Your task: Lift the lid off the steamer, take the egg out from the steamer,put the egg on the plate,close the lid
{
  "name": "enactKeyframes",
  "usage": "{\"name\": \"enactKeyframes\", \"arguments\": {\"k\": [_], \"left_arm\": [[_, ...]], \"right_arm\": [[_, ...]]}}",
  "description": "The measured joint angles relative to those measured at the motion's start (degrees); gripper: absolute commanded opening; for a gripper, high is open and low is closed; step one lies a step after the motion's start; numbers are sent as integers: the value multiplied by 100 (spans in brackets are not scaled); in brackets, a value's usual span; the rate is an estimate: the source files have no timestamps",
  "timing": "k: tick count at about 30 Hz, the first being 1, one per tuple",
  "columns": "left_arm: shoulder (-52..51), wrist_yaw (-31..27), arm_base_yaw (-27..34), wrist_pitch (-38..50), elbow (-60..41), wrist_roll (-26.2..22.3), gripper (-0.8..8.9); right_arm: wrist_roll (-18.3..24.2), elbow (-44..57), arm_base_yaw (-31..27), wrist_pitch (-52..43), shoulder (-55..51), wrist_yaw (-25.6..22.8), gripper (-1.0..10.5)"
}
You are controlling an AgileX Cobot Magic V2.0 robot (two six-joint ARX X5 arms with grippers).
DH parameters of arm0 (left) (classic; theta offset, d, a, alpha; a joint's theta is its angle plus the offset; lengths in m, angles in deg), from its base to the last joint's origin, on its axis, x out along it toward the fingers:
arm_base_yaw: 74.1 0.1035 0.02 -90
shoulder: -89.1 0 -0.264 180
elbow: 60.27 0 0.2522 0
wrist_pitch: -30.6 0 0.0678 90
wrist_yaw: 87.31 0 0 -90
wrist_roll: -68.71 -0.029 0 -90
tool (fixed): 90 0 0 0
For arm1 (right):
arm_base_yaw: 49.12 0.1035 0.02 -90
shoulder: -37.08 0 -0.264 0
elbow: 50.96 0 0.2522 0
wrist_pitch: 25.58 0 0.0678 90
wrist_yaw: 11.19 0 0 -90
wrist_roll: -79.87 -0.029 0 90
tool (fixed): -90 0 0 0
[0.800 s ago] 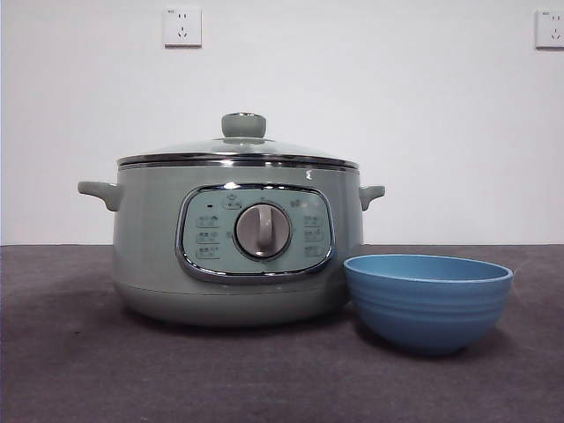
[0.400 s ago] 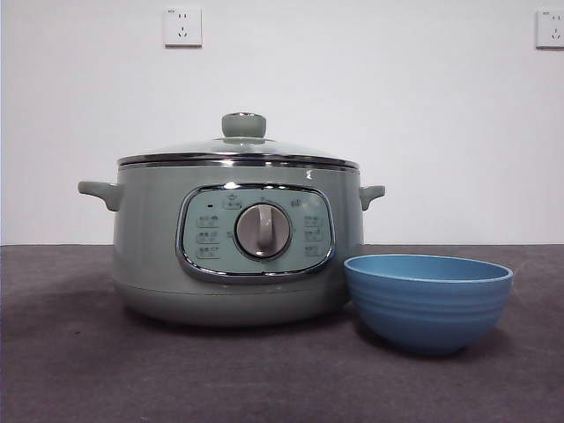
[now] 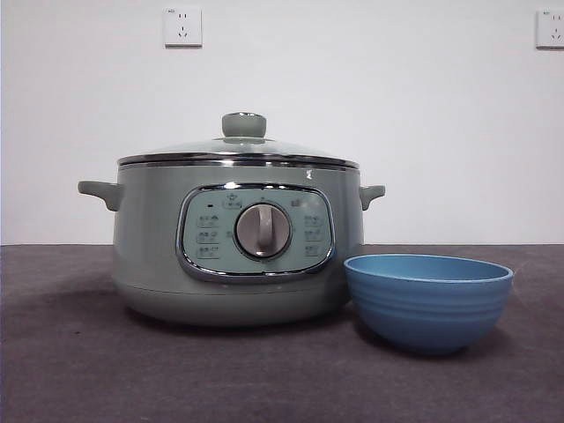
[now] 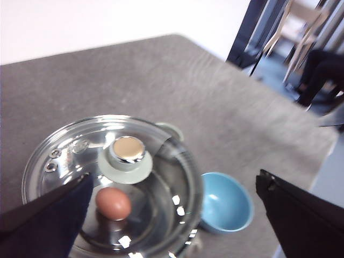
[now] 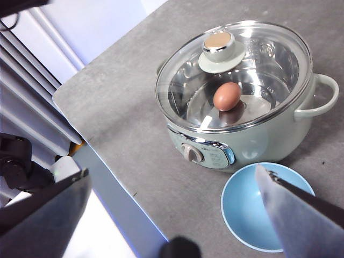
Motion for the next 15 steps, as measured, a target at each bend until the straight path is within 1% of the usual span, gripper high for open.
{"name": "enactKeyframes", "arguments": {"k": [2,4,7,11,15], "left_arm": [[380,-321,-229,68,173,-133,534],[765,-669,-428,304,352,-273,534],[1259,-1040,-605,680,527,-426,534],[1847,-1266,-699,1189,560,-503,534],[2382,-1425,-765,1410,560,-544,534]], "right_arm": [[0,0,0,-2,20,-90,540],[0,-2,0,0,37,-216,540],[0,0,-2,0,76,-258,540],[0,-2,-2,0,94,-260,540],[0,0,-2,0,94,-260,540]]}}
